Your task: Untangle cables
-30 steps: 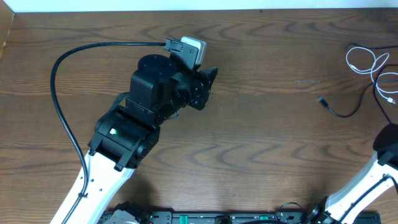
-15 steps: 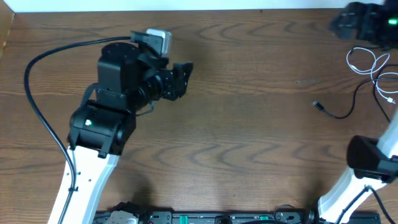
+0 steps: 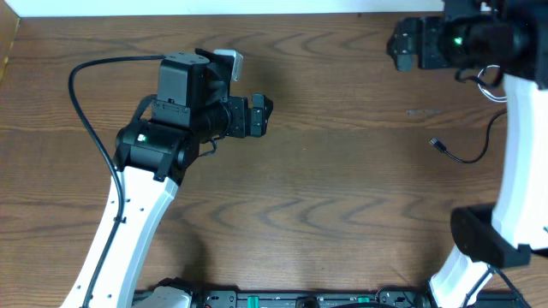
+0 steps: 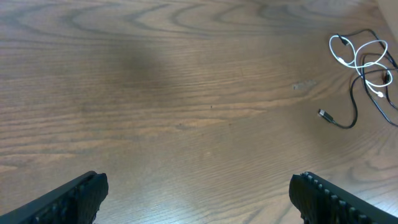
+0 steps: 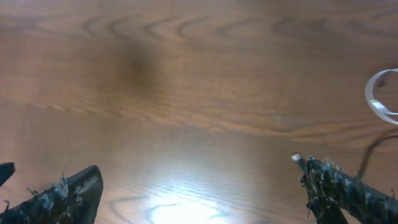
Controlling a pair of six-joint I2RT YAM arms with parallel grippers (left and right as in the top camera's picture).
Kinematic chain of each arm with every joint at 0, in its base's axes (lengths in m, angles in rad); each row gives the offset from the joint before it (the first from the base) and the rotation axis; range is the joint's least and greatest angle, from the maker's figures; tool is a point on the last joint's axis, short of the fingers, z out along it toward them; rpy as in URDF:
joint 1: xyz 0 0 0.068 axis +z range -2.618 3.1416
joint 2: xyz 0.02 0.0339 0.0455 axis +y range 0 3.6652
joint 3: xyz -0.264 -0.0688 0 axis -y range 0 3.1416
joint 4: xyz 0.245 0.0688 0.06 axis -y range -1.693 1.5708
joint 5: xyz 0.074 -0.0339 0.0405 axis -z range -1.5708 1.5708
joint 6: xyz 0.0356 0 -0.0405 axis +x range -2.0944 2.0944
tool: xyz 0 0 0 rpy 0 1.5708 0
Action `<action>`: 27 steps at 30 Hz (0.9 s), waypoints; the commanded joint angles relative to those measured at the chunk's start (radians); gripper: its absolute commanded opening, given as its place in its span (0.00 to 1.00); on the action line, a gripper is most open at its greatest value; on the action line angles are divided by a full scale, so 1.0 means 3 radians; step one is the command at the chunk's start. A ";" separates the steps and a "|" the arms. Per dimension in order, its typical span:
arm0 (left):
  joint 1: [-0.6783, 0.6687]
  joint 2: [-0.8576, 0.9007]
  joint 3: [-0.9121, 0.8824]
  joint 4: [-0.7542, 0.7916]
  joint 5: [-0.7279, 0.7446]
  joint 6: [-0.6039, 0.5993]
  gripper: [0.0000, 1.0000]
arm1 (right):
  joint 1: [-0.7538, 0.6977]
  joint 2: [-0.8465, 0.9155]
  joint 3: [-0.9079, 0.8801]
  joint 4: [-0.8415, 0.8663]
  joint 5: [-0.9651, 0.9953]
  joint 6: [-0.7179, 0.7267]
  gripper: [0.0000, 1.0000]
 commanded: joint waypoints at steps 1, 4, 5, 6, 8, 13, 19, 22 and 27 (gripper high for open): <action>0.0008 0.0046 0.0071 -0.0010 0.0013 0.0005 0.98 | 0.0010 -0.0340 0.0017 -0.0011 0.0173 0.0048 0.99; 0.0008 0.0048 0.0071 -0.0010 0.0013 0.0005 0.98 | 0.0010 -0.0495 0.0017 -0.0011 0.0196 0.0050 0.99; 0.0008 0.0048 0.0071 -0.0010 0.0013 0.0005 0.98 | 0.0010 -0.0558 0.0017 -0.0011 0.0195 0.0051 0.99; 0.0008 0.0048 0.0071 -0.0010 0.0013 0.0005 0.98 | 0.0010 -0.0603 0.0017 -0.0010 0.0215 0.0038 0.99; 0.0008 0.0048 0.0071 -0.0010 0.0013 0.0005 0.98 | 0.0009 -0.0704 0.0017 -0.0009 0.0272 -0.0001 0.99; 0.0008 0.0048 0.0071 -0.0010 0.0013 0.0005 0.98 | 0.0009 -0.0855 0.0018 -0.0009 0.0390 -0.0043 0.99; 0.0008 0.0048 0.0071 -0.0010 0.0013 0.0005 0.98 | 0.0009 -0.1031 0.0017 -0.0011 0.0512 -0.0153 0.99; 0.0008 0.0048 0.0071 -0.0010 0.0013 0.0005 0.98 | 0.0009 -0.1108 0.0017 -0.0011 0.0682 -0.0188 0.99; 0.0008 0.0048 0.0071 -0.0010 0.0013 0.0005 0.98 | 0.0005 -0.1347 -0.0245 0.0003 0.0687 -0.0264 0.99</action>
